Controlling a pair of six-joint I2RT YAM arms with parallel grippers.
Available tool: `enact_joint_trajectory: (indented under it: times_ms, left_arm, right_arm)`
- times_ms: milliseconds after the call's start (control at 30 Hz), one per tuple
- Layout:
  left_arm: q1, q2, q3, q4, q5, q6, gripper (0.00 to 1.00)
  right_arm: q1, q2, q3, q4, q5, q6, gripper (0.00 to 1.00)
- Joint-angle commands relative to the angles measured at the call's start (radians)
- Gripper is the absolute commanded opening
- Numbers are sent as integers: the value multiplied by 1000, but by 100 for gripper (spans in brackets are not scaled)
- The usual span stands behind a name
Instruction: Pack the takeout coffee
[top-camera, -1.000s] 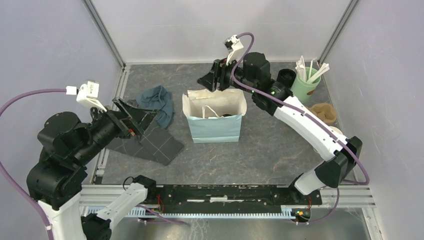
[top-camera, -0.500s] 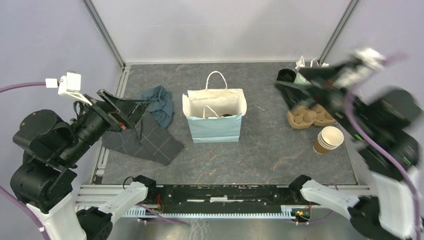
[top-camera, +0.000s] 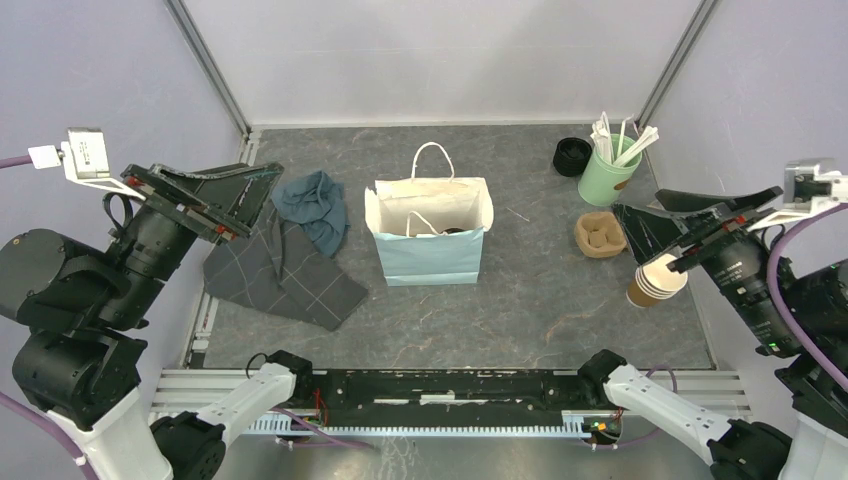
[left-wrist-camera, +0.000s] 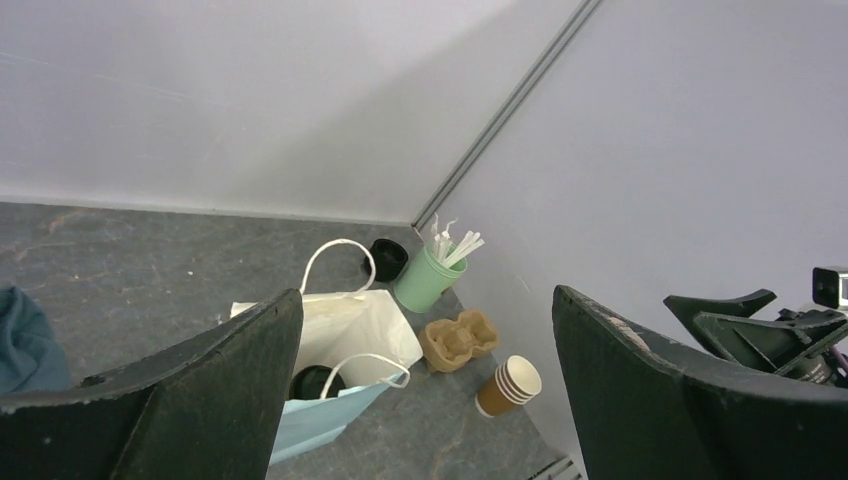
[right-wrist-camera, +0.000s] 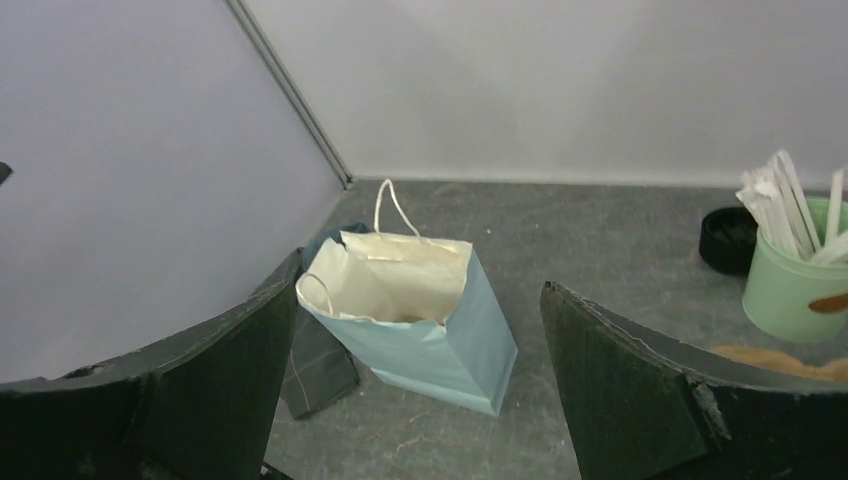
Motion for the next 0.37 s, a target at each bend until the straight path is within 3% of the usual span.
enact_joint_trajectory:
  times_ms: [0,167,267,333]
  left_arm:
    - [-6,8,17,49,-37,56,100]
    - [-6,-1,12,45,-44,52,100]
    - [-7,-2,25,35,-50,47,100]
    - [-7,3,43,19,-50,45,100]
  right_arm:
    - [3,17,37,-83,83,53,98]
    - [4,34,64,-132,146,61,98]
    - [-1,-16,-15,-55,90,24,98]
    - [0,16,24,-89,88,14,98]
